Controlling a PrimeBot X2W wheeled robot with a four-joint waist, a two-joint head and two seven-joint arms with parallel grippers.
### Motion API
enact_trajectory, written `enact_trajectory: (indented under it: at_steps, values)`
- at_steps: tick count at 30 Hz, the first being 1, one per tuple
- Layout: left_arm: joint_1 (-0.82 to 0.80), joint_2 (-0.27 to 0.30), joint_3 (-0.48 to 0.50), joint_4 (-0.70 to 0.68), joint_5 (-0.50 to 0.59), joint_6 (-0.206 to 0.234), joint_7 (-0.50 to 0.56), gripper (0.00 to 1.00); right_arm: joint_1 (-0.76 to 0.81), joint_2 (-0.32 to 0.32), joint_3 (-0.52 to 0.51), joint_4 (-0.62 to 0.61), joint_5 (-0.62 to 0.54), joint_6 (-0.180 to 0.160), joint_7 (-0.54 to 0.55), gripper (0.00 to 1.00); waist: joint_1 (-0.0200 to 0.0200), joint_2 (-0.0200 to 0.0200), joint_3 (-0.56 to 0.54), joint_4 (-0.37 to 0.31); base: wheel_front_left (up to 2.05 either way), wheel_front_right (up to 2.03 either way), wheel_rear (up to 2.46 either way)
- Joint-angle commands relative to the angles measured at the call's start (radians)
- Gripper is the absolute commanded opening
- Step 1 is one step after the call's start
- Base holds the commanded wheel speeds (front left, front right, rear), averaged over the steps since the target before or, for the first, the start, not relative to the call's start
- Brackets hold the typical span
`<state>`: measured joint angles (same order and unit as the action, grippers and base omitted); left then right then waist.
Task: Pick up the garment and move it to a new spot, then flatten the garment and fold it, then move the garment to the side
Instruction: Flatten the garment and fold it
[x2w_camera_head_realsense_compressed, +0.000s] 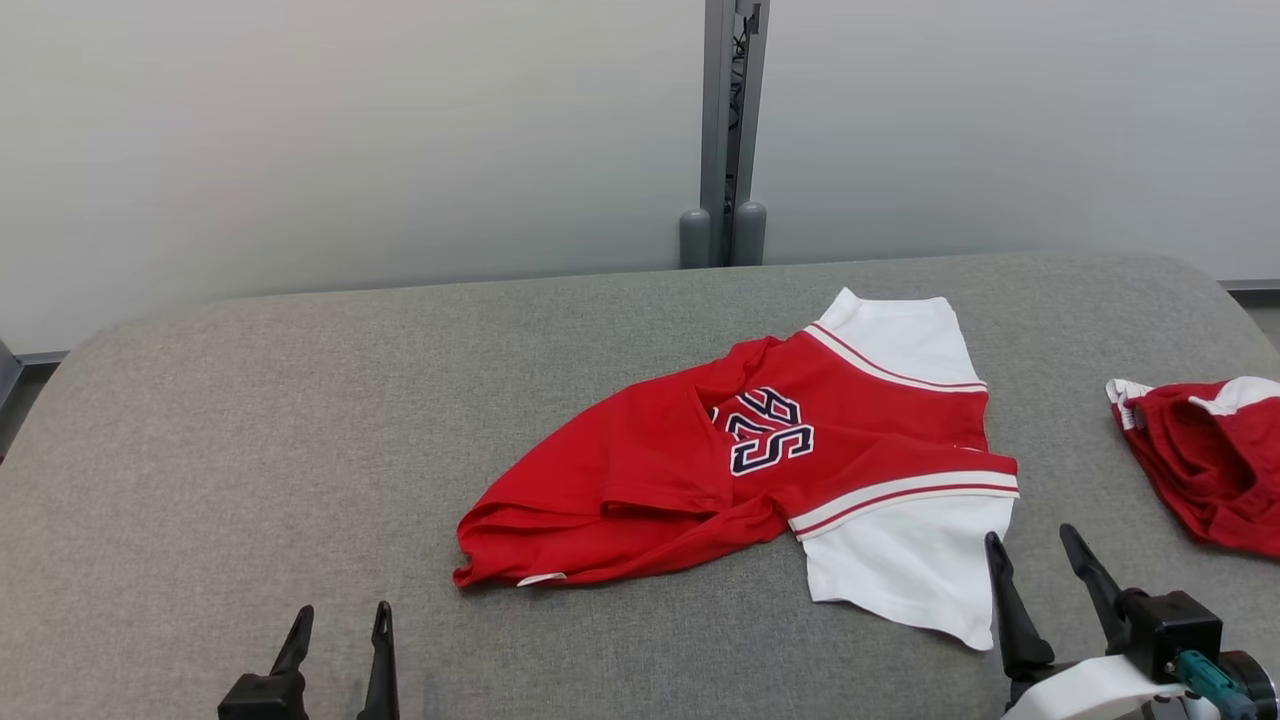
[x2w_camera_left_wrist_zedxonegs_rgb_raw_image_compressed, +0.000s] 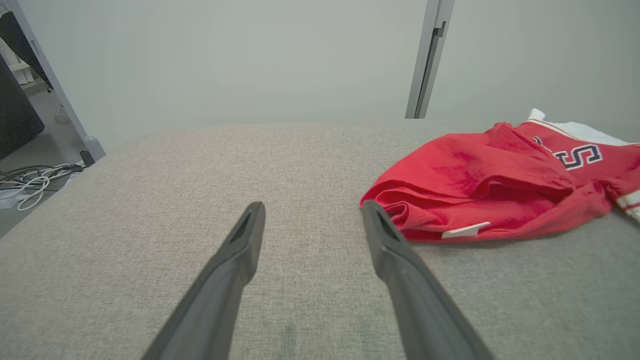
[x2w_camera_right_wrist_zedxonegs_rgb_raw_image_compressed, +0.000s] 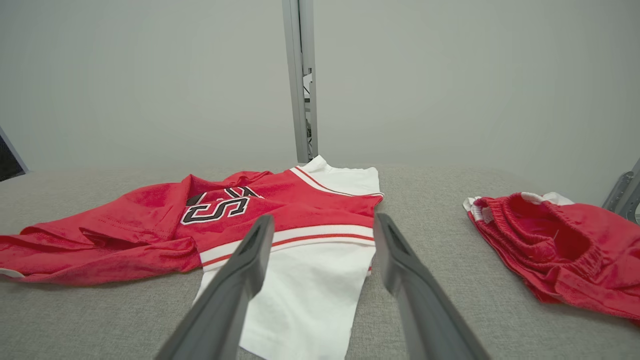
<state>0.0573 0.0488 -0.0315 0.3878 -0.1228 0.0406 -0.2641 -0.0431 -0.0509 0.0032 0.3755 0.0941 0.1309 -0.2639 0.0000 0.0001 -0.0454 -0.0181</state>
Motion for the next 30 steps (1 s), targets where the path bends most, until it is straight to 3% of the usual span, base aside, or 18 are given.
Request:
enact_trajectory:
  at_steps: [1, 13, 30]
  values:
    - [0.002, 0.004, 0.001, -0.006, 0.002, -0.002, 0.0, 1.0, 0.011, -0.002, 0.001, 0.002, 0.005, 0.0, 0.0, 1.0, 0.0, -0.0001, 0.002, 0.0, 0.0, 0.0, 0.0]
    - [-0.09, 0.004, -0.079, 0.071, -0.034, -0.052, 0.0, 1.0, -0.019, -0.002, 0.028, 0.0, 0.007, 0.0, 0.0, 1.0, 0.0, -0.0001, 0.049, -0.026, 0.0, 0.0, 0.0]
    - [-0.395, 0.019, -0.082, 0.498, -0.054, -0.123, 0.0, 1.0, -0.07, -0.003, 0.052, -0.002, 0.022, 0.0, 0.0, 1.0, 0.0, -0.0001, 0.141, -0.111, 0.0, 0.0, 0.0]
